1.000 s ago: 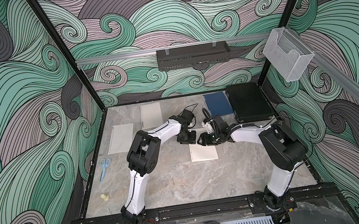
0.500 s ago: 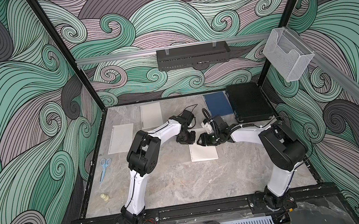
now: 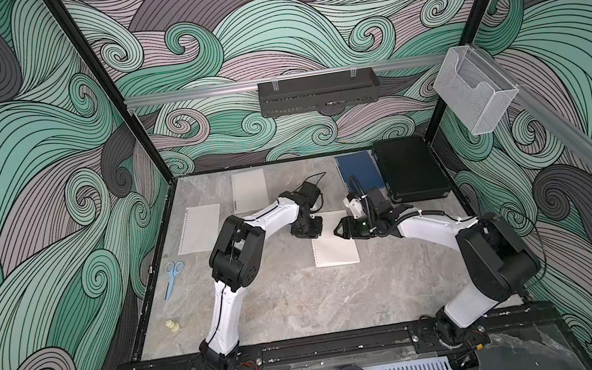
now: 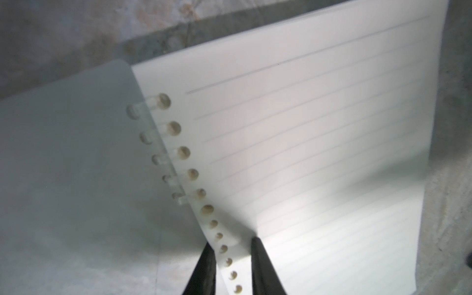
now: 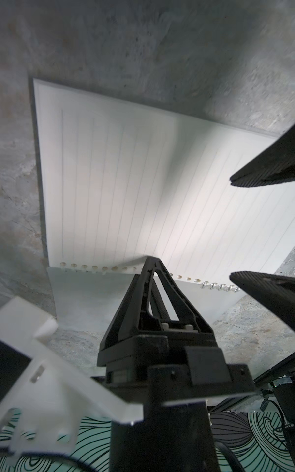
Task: Tear off pages from different notebooks
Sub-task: Tear off the paper from the notebook.
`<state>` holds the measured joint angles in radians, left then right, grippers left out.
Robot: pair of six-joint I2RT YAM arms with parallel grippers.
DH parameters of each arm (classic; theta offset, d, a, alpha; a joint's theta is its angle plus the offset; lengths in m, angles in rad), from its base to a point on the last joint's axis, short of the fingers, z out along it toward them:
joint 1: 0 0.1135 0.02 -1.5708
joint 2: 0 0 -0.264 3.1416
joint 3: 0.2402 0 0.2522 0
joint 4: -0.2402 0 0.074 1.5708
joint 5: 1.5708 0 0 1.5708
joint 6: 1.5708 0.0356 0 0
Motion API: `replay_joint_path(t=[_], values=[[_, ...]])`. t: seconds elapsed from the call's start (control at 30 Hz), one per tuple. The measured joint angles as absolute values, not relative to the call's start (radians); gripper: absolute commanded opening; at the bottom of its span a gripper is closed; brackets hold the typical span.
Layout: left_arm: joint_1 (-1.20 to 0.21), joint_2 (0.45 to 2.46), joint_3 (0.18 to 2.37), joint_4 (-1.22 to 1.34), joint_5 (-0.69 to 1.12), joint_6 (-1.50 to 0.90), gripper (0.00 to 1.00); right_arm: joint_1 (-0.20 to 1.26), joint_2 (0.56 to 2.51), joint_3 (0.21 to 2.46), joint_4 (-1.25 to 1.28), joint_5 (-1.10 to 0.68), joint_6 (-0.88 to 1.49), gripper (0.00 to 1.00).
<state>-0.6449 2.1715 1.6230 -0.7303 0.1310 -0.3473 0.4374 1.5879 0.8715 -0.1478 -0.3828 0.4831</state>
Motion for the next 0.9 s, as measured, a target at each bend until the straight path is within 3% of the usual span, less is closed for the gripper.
replay_joint_path(t=[0.33,0.9], values=[[-0.645,2.176,1.634,-0.742,0.127,-0.345,0.17,0.408,1.526,0.772,-0.209,-0.445,0.480,0.61],[-0.643,2.177,1.636,-0.744,0.126,-0.338,0.13,0.405,1.504,0.682,-0.154,-0.555,0.563,0.62]])
